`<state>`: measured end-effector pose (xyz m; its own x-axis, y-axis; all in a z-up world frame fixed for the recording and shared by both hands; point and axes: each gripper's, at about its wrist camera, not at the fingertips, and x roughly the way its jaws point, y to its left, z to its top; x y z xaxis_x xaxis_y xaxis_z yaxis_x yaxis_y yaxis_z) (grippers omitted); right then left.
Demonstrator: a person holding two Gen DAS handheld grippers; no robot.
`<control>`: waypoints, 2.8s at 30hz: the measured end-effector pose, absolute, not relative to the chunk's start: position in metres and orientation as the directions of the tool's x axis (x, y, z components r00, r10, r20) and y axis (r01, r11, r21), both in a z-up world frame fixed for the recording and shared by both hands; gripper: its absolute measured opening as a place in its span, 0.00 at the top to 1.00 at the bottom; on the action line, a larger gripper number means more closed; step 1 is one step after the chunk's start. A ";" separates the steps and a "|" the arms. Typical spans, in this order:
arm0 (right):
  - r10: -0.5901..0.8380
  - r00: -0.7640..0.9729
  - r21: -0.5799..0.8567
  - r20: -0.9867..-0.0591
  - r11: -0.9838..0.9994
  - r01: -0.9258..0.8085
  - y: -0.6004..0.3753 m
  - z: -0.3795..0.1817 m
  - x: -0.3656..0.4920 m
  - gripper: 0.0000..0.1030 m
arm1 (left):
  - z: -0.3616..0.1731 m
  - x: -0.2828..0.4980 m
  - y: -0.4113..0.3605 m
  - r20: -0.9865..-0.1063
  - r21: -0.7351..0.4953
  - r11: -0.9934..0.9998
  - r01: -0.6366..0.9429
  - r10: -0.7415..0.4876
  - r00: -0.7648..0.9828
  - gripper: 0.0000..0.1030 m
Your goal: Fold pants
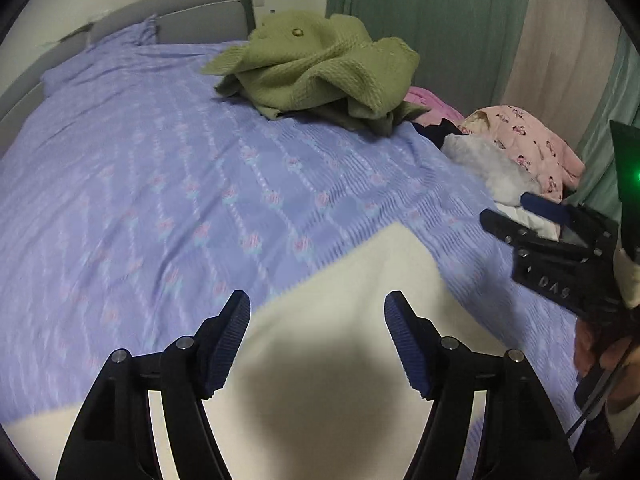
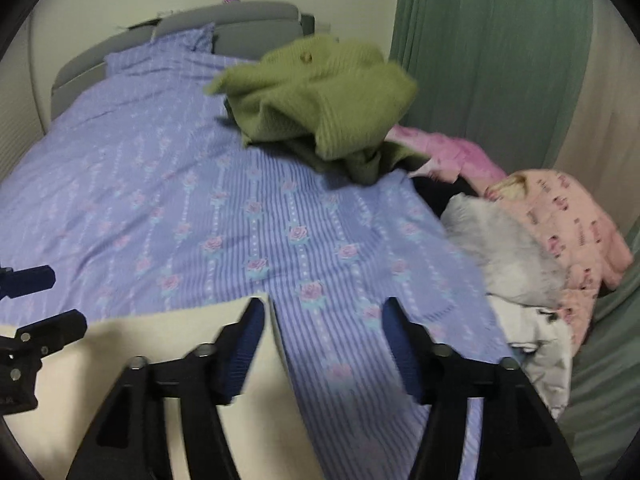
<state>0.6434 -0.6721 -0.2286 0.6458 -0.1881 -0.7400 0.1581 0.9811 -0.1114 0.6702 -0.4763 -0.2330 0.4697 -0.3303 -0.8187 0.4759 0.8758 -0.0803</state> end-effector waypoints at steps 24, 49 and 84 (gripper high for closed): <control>0.390 0.425 0.229 -0.816 0.895 -0.382 -0.419 -0.171 0.451 0.36 | -0.178 0.387 -0.196 -0.859 0.024 0.989 -0.144 0.094 0.503 0.28; 0.446 0.253 0.341 -0.859 0.865 -0.368 -0.120 -0.311 0.403 0.42 | -0.269 0.312 0.051 -0.876 0.047 0.965 -0.259 0.165 0.454 0.24; 0.318 0.193 0.142 -0.928 0.783 -0.606 -0.092 -0.361 0.422 0.88 | -0.289 0.305 0.097 -0.894 0.012 0.853 -0.522 0.243 0.376 0.24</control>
<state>0.4216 -0.0917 -0.3605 0.1930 0.3177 -0.9283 -0.6059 0.7828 0.1419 0.3052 0.0965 -0.2891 0.3763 0.2427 -0.8942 -0.5224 0.8527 0.0116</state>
